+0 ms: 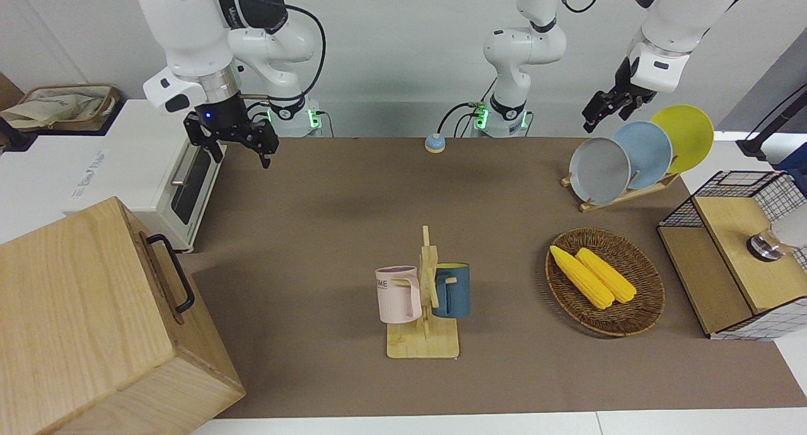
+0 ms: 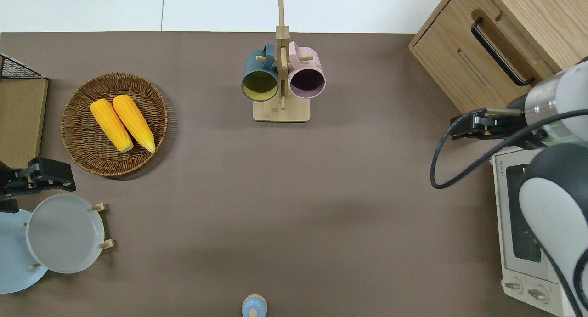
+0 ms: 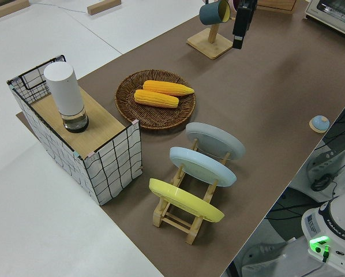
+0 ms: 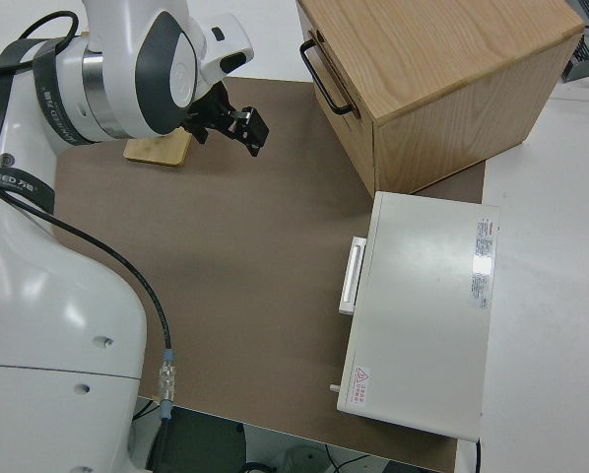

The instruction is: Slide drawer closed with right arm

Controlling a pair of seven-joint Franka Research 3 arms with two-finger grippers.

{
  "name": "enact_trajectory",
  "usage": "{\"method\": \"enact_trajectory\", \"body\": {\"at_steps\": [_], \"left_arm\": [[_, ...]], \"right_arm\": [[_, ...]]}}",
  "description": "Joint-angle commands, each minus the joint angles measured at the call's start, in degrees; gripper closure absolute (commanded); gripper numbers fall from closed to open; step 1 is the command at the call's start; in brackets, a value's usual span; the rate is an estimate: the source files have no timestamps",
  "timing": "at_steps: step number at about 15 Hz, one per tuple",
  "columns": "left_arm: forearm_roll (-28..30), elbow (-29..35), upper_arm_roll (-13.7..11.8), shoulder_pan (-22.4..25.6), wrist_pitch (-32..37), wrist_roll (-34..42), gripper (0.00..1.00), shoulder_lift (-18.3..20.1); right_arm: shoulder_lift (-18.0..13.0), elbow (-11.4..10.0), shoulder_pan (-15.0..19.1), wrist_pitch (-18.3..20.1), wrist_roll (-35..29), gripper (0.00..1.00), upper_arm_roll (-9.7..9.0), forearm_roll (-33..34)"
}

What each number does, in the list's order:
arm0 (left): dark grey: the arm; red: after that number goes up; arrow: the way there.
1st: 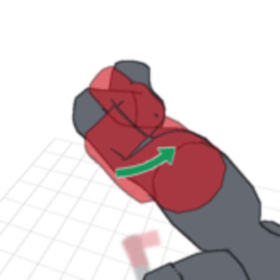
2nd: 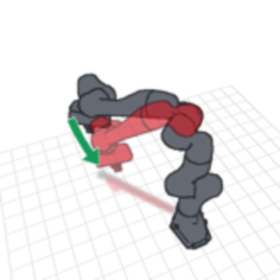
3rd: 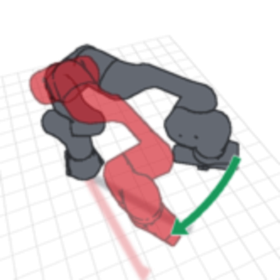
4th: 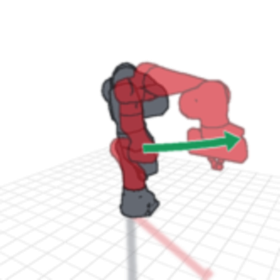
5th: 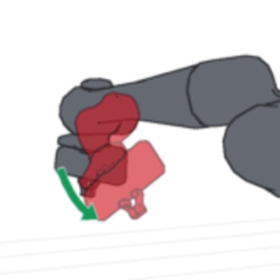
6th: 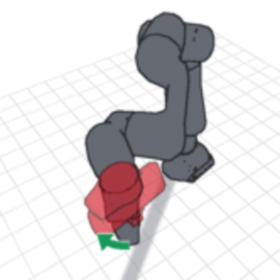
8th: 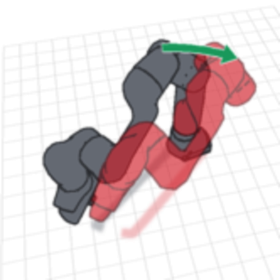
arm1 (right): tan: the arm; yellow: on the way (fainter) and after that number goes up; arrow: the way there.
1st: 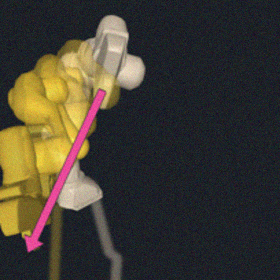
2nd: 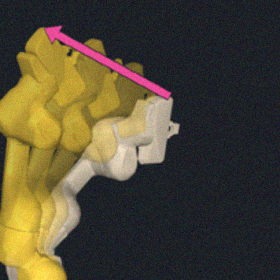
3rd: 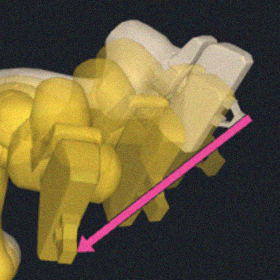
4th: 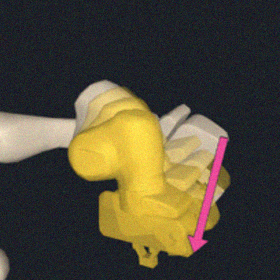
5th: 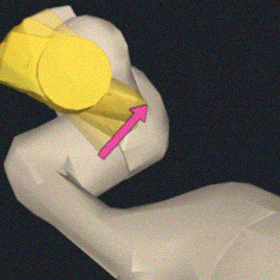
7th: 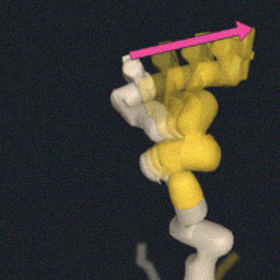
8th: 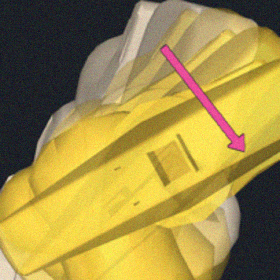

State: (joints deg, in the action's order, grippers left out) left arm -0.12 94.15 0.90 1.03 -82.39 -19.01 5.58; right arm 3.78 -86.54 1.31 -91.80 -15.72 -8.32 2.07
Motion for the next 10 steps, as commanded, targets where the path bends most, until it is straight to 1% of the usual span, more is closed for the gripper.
{"method": "enact_trajectory", "body": {"at_steps": [1, 2, 5, 7, 9, 10], "left_arm": [[0.2, 0.0, -0.3, -0.2, 0.1, 0.6, 0.01, 0.5], [0.2, 0.0, -0.3, -0.2, 0.1, 0.6, 0.01, 0.5], [0.2, 0.0, -0.3, -0.2, 0.1, 0.6, 0.01, 0.5], [0.2, 0.0, -0.3, -0.2, 0.1, 0.6, 0.01, 0.5], [0.2, 0.0, -0.3, -0.2, 0.1, 0.6, 0.01, 0.5], [0.2, 0.0, -0.3, -0.2, 0.1, 0.6, 0.01, 0.5]], "right_arm": [[-3.3, -1.0, -0.8, 2.2, 6.3, 0.013, 1.11, -1.3], [-3.8, -1.0, -0.8, 2.4, 7.3, 0.013, 1.11, -1.3], [-4.9, -1.0, -0.8, 3.3, 7.5, 0.013, 1.20, -1.4], [-5.1, -1.0, -0.9, 3.7, 7.5, 0.013, 1.55, -1.3], [-5.0, -0.9, -2.2, 3.2, 7.0, 0.013, 2.42, -1.3], [-5.0, -0.9, -2.3, 3.2, 7.3, 0.013, 2.60, -1.3]]}}
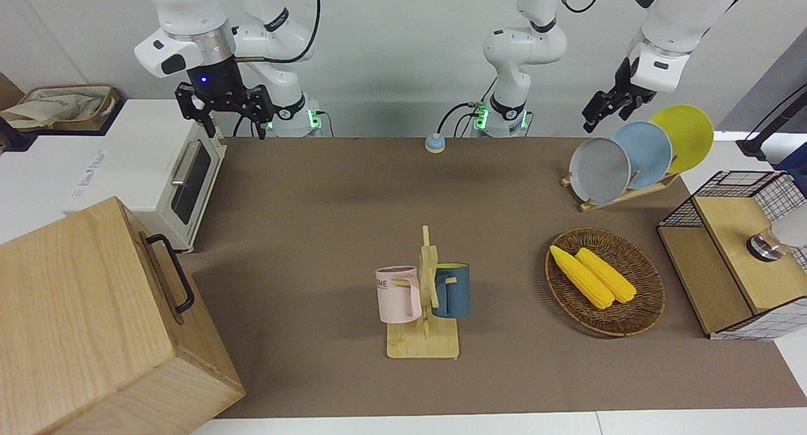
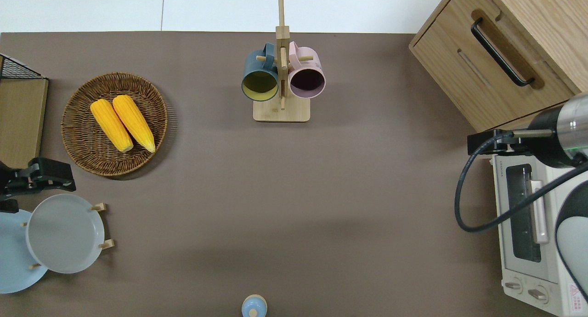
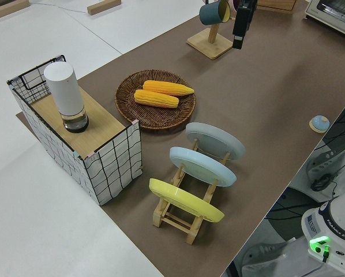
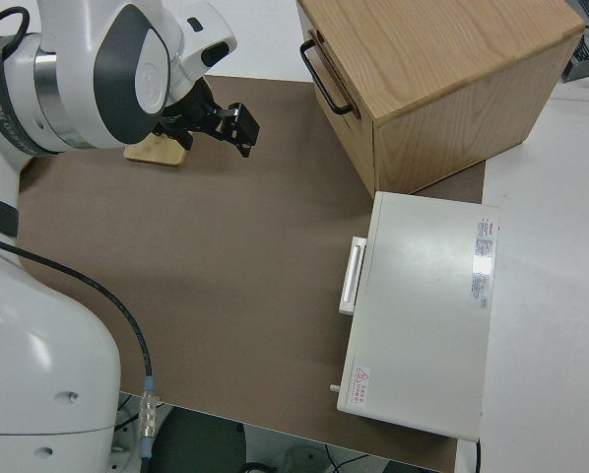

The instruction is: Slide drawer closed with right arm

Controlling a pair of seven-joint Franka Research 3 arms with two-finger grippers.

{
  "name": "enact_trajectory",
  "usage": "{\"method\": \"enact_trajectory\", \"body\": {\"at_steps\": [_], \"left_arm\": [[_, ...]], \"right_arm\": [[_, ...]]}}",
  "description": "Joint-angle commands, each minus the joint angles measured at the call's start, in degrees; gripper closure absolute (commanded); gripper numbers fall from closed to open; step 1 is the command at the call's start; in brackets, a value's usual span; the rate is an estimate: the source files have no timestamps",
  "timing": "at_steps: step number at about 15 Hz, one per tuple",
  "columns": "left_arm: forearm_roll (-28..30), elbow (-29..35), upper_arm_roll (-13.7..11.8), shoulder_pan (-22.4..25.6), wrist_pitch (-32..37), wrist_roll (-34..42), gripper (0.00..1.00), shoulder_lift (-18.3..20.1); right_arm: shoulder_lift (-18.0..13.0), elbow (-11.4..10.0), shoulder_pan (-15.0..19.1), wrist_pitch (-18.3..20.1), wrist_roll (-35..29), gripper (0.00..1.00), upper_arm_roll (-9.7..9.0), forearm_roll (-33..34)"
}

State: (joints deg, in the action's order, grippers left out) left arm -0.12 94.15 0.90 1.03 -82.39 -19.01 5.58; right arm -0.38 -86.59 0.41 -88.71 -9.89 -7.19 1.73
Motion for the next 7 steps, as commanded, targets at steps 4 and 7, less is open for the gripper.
{"method": "enact_trajectory", "body": {"at_steps": [4, 7], "left_arm": [[0.2, 0.0, -0.2, -0.2, 0.1, 0.6, 0.01, 0.5], [0.2, 0.0, -0.3, -0.2, 0.1, 0.6, 0.01, 0.5]], "right_arm": [[-0.8, -0.9, -1.4, 0.5, 1.8, 0.013, 1.56, -0.9], [-0.8, -0.9, -1.5, 0.4, 1.8, 0.013, 1.56, -0.8]]}}
